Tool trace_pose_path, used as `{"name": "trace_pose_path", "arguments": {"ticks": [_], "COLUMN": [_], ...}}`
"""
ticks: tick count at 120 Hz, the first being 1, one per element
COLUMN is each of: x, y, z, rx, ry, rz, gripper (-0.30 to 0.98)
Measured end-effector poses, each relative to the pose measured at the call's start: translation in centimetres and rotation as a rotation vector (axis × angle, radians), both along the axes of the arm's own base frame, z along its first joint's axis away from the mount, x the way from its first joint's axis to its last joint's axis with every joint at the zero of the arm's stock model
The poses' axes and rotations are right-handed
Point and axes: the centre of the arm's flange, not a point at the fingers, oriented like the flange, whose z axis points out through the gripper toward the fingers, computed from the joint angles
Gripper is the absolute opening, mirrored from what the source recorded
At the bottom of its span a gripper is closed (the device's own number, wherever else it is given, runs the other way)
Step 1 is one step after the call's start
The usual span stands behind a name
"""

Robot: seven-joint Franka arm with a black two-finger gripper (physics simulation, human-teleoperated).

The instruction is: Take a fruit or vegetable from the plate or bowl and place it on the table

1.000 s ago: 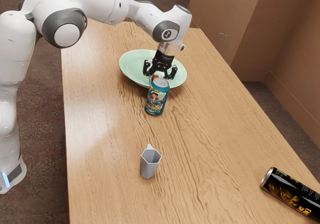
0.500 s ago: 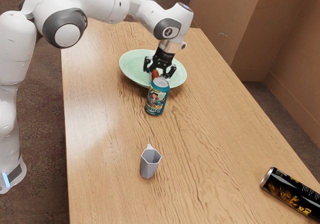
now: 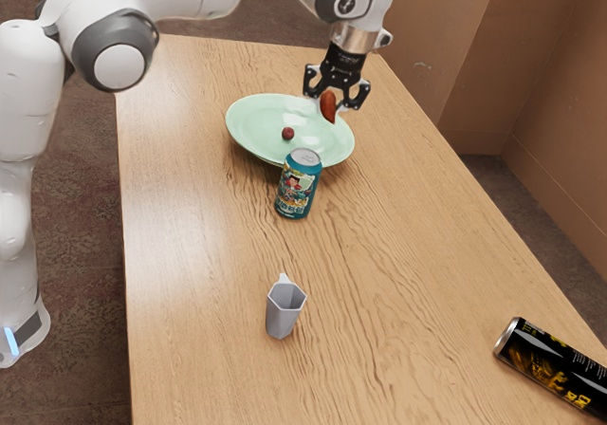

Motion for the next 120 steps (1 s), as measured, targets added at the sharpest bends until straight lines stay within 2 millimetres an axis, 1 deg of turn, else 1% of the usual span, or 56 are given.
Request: {"name": "trace_pose_path", "arguments": {"ticks": [2, 10, 15, 23, 29, 36, 42, 48, 57, 63, 71, 84, 94, 100, 102, 112, 120], "x": [-0.2, -0.8, -1.1, -2.2, -3.1, -3.6, -3.9, -4.3, -5.1, -5.3, -5.1, -3.5, -2.7, -2.5, -2.4, -2.2, -2.2], "y": [-0.2, -1.4, -2.7, -4.9, -7.0, -10.4, -14.1, -18.3, -24.4, -27.4, -30.1, -32.9, -33.4, -33.4, -33.4, -33.6, -33.7], "z": [0.5, 3.6, 5.5, 7.8, 9.4, 10.5, 11.2, 12.0, 12.2, 11.5, 10.2, 7.4, 6.4, 6.1, 6.1, 6.2, 6.4], "rx": [-0.001, 0.004, 0.009, 0.006, 0.0, -0.009, -0.019, -0.02, -0.018, -0.021, -0.027, -0.035, -0.034, -0.033, -0.033, -0.032, -0.033], "ry": [-0.002, -0.024, -0.035, -0.037, -0.04, -0.037, -0.036, -0.04, -0.031, -0.014, 0.01, 0.032, 0.033, 0.031, 0.029, 0.01, -0.003], "rz": [-0.002, -0.023, -0.047, -0.082, -0.118, -0.178, -0.244, -0.322, -0.431, -0.483, -0.529, -0.572, -0.573, -0.57, -0.569, -0.568, -0.567], "gripper": [0.14, 0.14, 0.15, 0.14, 0.15, 0.15, 0.14, 0.14, 0.14, 0.14, 0.14, 0.14, 0.14, 0.14, 0.16, 0.39, 0.5]}}
